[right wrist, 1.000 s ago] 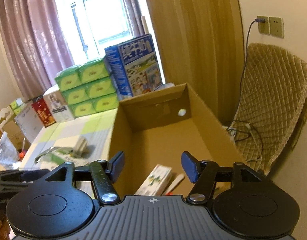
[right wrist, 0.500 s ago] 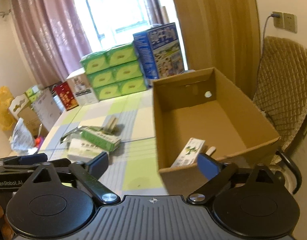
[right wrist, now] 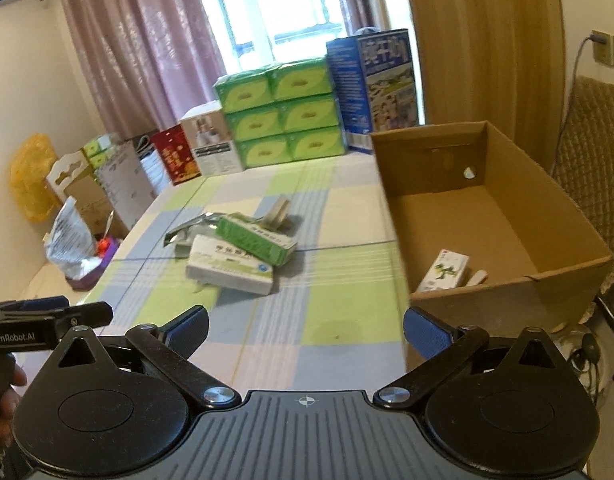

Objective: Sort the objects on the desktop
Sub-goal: 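Move both open tools back toward the medicine boxes on the table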

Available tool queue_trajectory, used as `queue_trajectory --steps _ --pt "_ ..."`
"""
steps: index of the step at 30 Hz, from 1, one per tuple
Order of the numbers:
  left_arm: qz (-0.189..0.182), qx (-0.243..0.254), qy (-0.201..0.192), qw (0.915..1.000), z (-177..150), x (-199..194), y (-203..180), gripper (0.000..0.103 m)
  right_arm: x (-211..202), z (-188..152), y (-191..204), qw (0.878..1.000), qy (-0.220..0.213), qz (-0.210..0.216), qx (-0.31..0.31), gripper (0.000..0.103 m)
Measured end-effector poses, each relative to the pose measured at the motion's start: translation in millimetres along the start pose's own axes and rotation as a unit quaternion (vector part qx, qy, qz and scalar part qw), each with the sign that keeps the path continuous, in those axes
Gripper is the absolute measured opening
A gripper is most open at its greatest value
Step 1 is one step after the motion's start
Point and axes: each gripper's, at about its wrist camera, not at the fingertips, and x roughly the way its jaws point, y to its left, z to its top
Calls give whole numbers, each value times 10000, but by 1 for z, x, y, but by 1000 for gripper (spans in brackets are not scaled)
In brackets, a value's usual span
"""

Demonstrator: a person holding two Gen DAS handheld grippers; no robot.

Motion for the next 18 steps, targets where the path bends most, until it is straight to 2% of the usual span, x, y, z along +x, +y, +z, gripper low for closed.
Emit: queue_trajectory --steps 5,12,18 --pt "80 -42 -14 10000 -4 -5 13 101 6 -4 11 9998 70 64 -160 101" --pt "7 32 146 9999 -13 3 18 101 14 -7 16 9988 158 66 -461 101" --pt "-48 369 236 9990 -11 17 22 101 31 -1 18 9969 273 103 -727 101"
